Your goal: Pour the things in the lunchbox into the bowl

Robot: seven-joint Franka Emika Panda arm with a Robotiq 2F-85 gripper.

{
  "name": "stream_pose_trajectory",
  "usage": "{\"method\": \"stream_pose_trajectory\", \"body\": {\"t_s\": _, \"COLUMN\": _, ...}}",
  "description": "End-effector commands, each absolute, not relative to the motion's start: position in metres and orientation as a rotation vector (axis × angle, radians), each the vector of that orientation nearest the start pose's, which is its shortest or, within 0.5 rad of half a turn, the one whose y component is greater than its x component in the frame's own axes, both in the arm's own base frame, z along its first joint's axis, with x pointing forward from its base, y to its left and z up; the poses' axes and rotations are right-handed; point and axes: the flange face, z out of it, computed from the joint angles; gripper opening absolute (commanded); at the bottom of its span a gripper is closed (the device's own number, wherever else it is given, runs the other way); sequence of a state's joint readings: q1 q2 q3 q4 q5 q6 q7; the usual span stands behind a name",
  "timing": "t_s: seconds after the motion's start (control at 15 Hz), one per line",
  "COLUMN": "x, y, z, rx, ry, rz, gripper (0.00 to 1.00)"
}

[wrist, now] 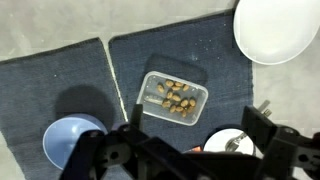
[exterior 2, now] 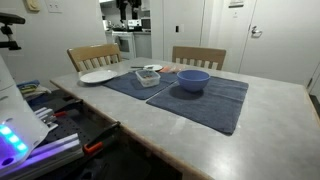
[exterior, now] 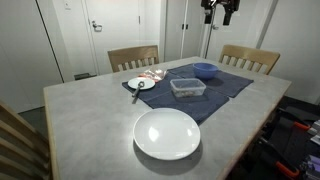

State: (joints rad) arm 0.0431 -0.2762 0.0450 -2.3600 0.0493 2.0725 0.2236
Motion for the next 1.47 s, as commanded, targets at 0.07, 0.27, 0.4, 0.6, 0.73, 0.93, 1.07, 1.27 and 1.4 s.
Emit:
{"method": "stream_pose_trajectory", "body": {"t_s": 0.07, "x": 0.478, "y": 0.040, "z": 0.395, "rx": -2.955, "ry": 0.357, "rz": 0.059, "gripper": 1.00}}
{"method": "stream_pose_trajectory", "body": {"t_s": 0.27, "x": 0.491, "y": 0.045, "z": 0.367, "rx": -2.928, "ry": 0.423, "rz": 0.111, "gripper": 1.00}}
{"method": "stream_pose_trajectory", "body": {"t_s": 0.4, "x": 0.501, "y": 0.047, "z": 0.351, "rx": -2.924, "ry": 0.444, "rz": 0.142, "gripper": 1.00}}
{"method": "stream_pose_trajectory", "body": {"t_s": 0.6, "x": 0.518, "y": 0.049, "z": 0.326, "rx": -2.919, "ry": 0.464, "rz": 0.192, "gripper": 1.00}}
{"method": "stream_pose_trajectory", "body": {"t_s": 0.73, "x": 0.530, "y": 0.051, "z": 0.312, "rx": -2.917, "ry": 0.462, "rz": 0.228, "gripper": 1.00}}
{"method": "stream_pose_trajectory", "body": {"t_s": 0.93, "x": 0.548, "y": 0.057, "z": 0.292, "rx": -2.914, "ry": 0.453, "rz": 0.277, "gripper": 1.00}}
{"method": "stream_pose_trajectory", "body": {"t_s": 1.07, "x": 0.557, "y": 0.060, "z": 0.279, "rx": -2.913, "ry": 0.445, "rz": 0.312, "gripper": 1.00}}
{"method": "stream_pose_trajectory", "body": {"t_s": 1.27, "x": 0.569, "y": 0.061, "z": 0.260, "rx": -2.894, "ry": 0.444, "rz": 0.350, "gripper": 1.00}}
{"method": "stream_pose_trajectory", "body": {"t_s": 1.4, "x": 0.575, "y": 0.063, "z": 0.246, "rx": -2.896, "ry": 0.447, "rz": 0.385, "gripper": 1.00}}
